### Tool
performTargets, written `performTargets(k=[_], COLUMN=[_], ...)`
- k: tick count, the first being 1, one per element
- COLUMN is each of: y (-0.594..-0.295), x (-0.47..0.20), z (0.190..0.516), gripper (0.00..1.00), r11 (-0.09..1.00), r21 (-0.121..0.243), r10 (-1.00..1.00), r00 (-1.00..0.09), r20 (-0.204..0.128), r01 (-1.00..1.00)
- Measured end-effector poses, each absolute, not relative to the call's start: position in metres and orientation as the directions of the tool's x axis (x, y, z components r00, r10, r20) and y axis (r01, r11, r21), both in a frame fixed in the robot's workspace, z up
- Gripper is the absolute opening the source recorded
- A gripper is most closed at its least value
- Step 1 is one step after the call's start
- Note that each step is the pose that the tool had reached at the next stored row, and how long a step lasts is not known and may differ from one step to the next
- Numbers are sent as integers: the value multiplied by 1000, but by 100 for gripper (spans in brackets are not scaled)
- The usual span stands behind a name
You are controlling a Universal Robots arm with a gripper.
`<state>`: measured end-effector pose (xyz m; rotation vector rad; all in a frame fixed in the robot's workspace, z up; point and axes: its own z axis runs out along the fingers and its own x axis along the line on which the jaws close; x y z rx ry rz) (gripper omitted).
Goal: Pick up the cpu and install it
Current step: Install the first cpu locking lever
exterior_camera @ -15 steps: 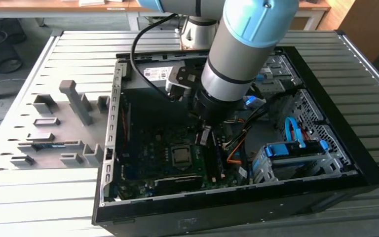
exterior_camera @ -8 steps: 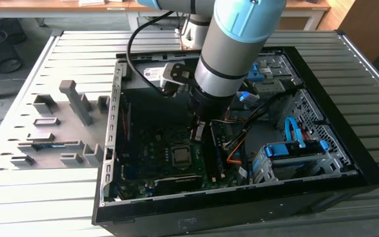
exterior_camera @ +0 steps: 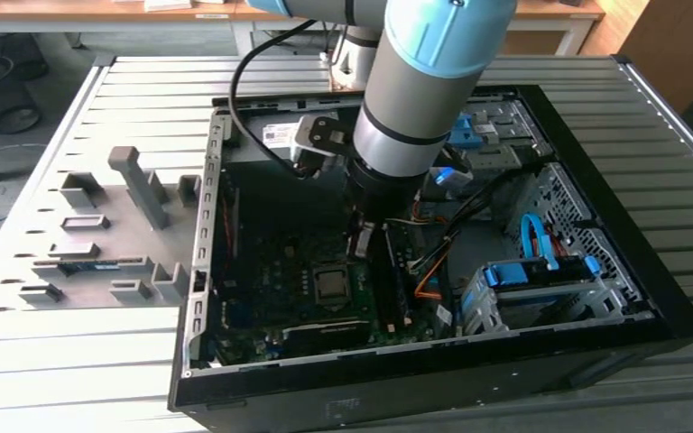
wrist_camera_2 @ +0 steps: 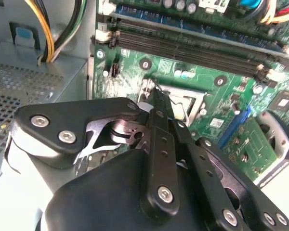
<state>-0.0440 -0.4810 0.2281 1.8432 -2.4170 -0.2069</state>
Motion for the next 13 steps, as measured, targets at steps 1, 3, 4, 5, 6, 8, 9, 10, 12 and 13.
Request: performTargets(k=[1, 3, 4, 5, 6, 8, 9, 10, 12, 13], y=[-481, -481, -481, -481, -481, -481, -481, -481, -481, -481], x=[-44, -44, -44, -44, -44, -44, -44, -44, -45, -46], z=[228, 228, 228, 227, 227, 227, 227, 227, 227, 227], gripper=[10, 10, 10, 10, 10, 10, 10, 10, 10, 10], r11=[261, 261, 261, 261, 261, 261, 261, 261, 261, 259], r21=[150, 121, 107, 92, 76, 57, 57, 57, 57, 57], r10=[-964, -964, -964, -964, -964, -964, -964, -964, -964, -965], r00=[-265, -265, -264, -264, -263, -263, -263, -263, -263, -261], r20=[-10, -18, -21, -25, -29, -34, -34, -34, -33, -33], r01=[-954, -958, -960, -961, -962, -964, -964, -964, -964, -964])
